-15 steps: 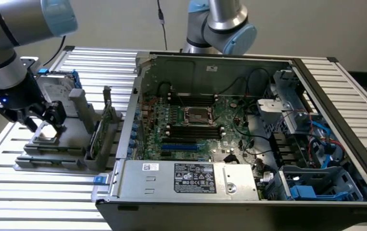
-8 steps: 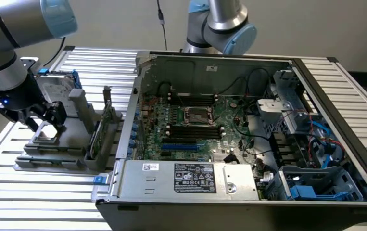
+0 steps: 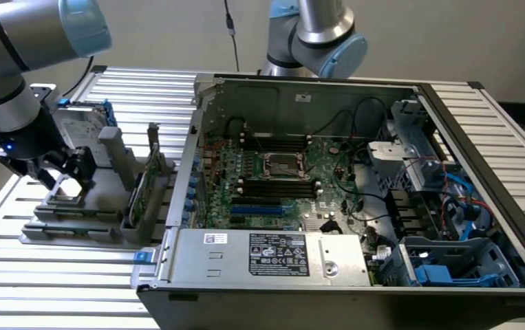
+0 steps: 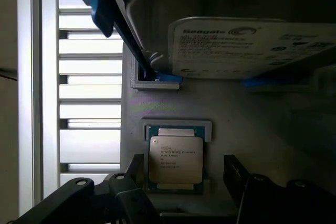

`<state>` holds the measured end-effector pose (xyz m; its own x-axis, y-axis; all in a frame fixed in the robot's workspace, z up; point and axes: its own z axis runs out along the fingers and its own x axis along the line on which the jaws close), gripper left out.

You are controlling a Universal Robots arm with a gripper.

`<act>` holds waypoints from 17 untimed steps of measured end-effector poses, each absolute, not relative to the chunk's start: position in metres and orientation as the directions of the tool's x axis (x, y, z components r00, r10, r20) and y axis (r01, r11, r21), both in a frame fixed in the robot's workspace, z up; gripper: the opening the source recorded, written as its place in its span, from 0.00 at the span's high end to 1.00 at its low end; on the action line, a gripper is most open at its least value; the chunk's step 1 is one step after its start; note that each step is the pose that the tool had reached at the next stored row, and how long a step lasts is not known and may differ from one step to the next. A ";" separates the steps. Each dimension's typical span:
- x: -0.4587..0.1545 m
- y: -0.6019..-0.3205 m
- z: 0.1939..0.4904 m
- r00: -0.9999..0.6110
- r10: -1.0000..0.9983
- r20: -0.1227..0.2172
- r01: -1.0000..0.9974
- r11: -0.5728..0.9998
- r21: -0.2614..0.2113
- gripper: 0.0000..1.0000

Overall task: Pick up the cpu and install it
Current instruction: 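Pick up the cpu and move it towards the insertion slot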

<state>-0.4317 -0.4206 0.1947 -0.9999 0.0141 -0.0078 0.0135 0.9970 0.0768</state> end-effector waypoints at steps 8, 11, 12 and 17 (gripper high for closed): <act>-0.432 -0.421 0.189 -1.000 0.016 -0.006 0.016 0.997 0.081 0.29; -0.432 -0.421 0.188 -1.000 0.017 -0.004 0.017 0.996 0.084 0.29; -0.432 -0.420 0.188 -1.000 0.018 -0.003 0.017 0.996 0.085 0.29; -0.432 -0.421 0.188 -1.000 0.018 0.000 0.018 0.996 0.086 0.29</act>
